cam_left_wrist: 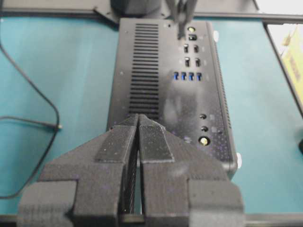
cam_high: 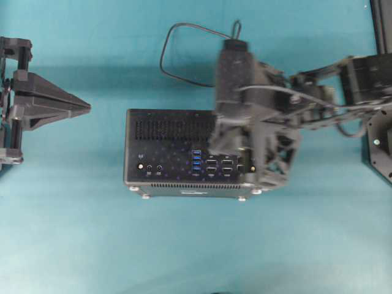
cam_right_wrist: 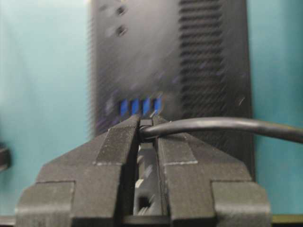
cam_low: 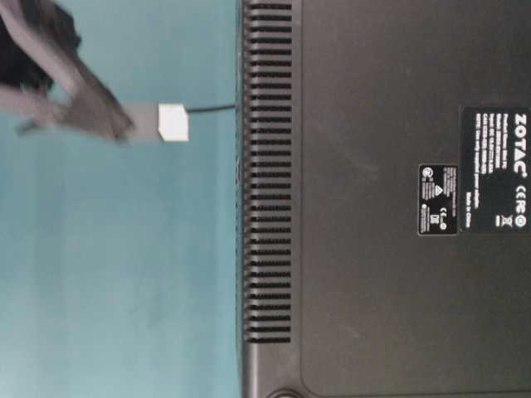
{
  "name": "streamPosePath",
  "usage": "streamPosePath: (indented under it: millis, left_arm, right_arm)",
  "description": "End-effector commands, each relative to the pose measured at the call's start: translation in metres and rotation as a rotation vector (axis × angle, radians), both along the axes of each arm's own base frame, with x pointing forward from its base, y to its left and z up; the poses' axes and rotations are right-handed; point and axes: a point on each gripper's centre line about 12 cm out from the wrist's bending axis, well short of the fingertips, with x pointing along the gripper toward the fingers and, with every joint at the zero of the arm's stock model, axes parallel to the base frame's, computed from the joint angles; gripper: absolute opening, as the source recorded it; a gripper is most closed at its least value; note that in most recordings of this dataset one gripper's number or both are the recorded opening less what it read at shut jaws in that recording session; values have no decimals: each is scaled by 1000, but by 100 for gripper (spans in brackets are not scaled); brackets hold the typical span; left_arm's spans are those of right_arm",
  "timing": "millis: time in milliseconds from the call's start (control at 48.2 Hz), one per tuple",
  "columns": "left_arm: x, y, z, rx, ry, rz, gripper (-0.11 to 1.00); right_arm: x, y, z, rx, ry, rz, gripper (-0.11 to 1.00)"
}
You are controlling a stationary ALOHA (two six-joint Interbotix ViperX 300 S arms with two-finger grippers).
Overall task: Insert the USB into the PC box with both arms.
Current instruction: 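Lower the right gripper and grasp the black USB cable near its plug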
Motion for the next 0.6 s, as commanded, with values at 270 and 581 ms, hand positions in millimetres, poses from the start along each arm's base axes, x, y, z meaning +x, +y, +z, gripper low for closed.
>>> streamPosePath:
  millis: [270,581]
  left_arm:
    - [-1,0,10,1,-32,-1,0]
    - [-1,0,10,1,-32,-1,0]
  right_arm:
    - [20,1,2,-80,-21,15,10]
    - [22,1,-4,-124,15,24,10]
